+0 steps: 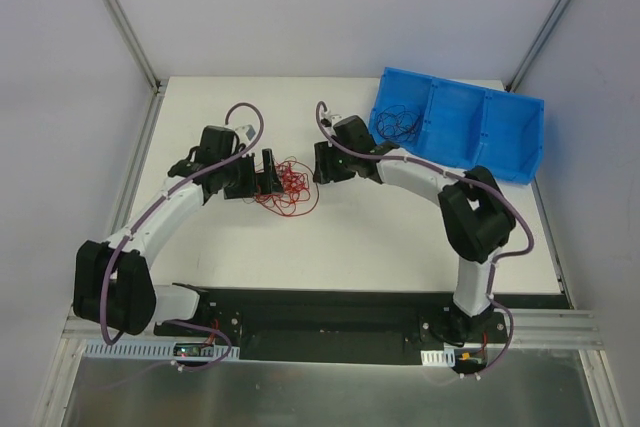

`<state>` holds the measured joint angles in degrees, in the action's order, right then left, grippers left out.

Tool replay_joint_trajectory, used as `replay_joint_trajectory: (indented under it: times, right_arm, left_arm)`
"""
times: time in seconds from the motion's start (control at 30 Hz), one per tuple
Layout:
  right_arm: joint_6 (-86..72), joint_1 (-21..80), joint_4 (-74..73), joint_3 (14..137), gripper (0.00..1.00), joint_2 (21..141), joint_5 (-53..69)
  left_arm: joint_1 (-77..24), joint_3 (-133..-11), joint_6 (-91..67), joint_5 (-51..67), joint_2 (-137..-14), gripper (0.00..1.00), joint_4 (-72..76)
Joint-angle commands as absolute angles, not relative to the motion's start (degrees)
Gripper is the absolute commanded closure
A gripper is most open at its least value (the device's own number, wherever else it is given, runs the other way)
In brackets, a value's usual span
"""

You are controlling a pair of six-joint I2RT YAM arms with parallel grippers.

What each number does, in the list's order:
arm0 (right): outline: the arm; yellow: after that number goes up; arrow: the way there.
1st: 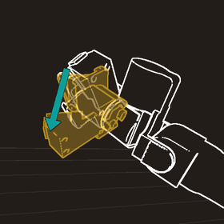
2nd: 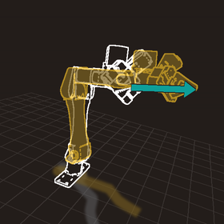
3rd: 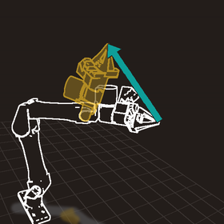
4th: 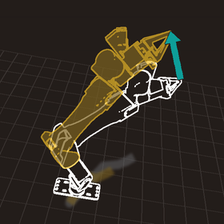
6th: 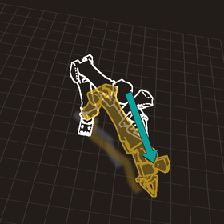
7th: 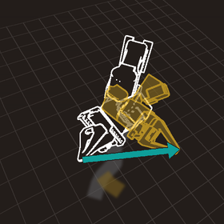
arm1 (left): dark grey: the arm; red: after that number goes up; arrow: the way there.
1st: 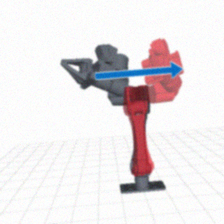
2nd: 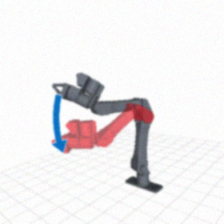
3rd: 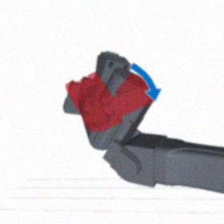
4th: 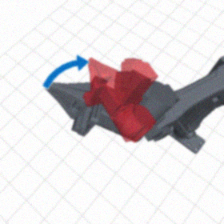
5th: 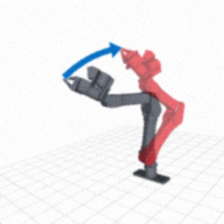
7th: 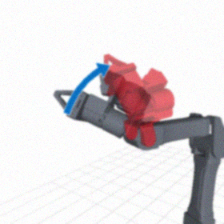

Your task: Untangle the cables

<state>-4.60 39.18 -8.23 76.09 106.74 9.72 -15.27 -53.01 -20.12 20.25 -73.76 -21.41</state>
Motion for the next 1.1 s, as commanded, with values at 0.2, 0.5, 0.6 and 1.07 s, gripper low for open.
replay_joint_trajectory:
  times: [0.2, 0.5, 0.6, 1.07]
  right_arm:
    - [-0.53, 40.6, -4.13, 86.13, 0.51, 119.53, 6.61]
    - [-2.37, 42.71, -0.36, 76.41, 1.0, 110.87, -1.48]
    - [-5.96, 43.5, 2.29, 67.61, 1.0, 99.36, -1.23]
    - [1.39, 42.98, -28.73, 86.3, 1.0, 60.04, -11.33]
  left_arm:
    - [-19.24, -62.65, -25.05, 7.84, -87.08, 0.01, -22.93]
    - [-20.3, -75.4, -27.33, -3.86, -103.87, 0.01, -28.21]
    - [-20.3, -77.16, -26.72, -4.4, -108.88, 0.01, -28.47]
    - [-18.28, -69.09, -27.6, -8.35, -106.09, 0.01, -25.58]
